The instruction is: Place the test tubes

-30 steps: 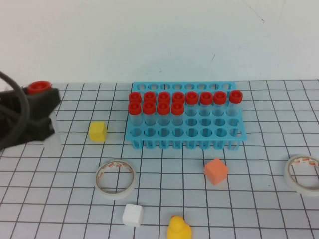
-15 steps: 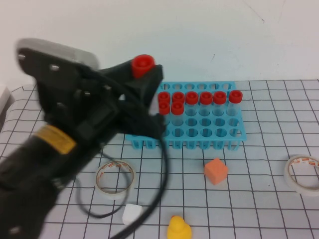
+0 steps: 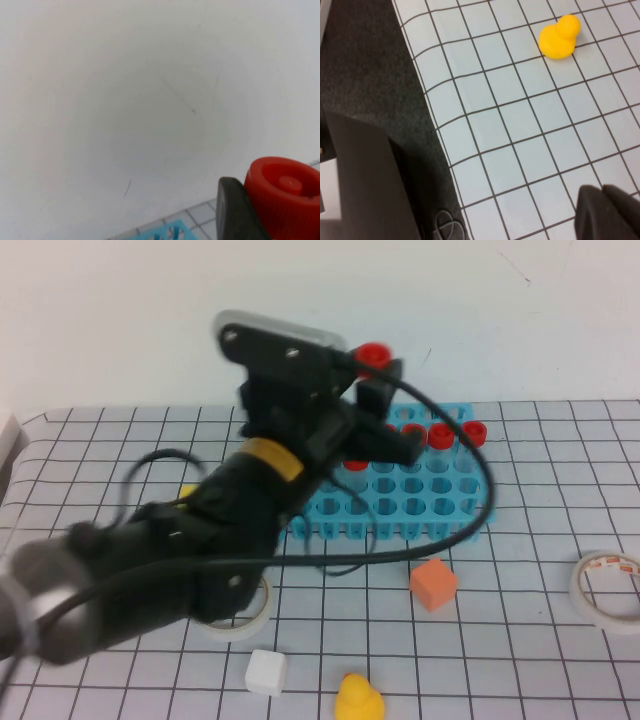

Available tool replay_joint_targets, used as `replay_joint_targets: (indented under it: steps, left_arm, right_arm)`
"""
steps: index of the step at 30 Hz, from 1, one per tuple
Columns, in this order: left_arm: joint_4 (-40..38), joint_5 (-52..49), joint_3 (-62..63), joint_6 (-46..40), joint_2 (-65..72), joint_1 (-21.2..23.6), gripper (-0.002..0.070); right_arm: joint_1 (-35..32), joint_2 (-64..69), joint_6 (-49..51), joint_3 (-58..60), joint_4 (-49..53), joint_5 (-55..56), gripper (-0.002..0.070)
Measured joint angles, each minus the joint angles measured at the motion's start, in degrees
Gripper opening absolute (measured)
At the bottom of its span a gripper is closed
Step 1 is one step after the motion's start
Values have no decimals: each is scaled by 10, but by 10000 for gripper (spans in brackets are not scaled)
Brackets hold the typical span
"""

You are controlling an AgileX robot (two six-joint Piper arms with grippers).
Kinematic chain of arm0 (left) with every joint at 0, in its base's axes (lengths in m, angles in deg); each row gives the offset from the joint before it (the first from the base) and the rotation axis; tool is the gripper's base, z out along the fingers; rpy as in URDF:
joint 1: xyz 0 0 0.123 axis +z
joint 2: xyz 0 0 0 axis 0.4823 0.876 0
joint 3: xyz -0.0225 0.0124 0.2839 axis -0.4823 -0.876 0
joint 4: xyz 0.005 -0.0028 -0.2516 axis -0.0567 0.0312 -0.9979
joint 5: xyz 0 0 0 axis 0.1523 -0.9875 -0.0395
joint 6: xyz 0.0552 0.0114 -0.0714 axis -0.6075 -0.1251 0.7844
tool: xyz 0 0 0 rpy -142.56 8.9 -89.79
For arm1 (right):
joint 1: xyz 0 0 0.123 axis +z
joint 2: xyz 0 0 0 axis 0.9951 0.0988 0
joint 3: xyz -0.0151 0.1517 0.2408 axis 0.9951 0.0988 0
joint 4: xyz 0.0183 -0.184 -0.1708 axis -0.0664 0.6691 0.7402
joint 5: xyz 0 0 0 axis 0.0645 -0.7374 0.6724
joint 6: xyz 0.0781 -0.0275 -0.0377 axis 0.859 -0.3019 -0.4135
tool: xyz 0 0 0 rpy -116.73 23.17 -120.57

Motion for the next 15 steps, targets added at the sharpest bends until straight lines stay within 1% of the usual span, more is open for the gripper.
replay_joint_targets:
  steps: [5, 9, 12, 15]
  left_arm:
    - [67, 65, 42, 28, 79, 4, 267]
    - [78, 86, 66, 41, 136, 12, 267]
    - [79, 89, 82, 74, 174, 22, 267]
    - [79, 90, 96, 87, 205, 30, 267]
  right_arm:
    - [0, 0, 0, 0, 0, 0, -1]
    - [0, 0, 0, 0, 0, 0, -1]
    - [0, 0, 0, 0, 0, -1, -1]
    - [0, 0, 0, 0, 0, -1, -1]
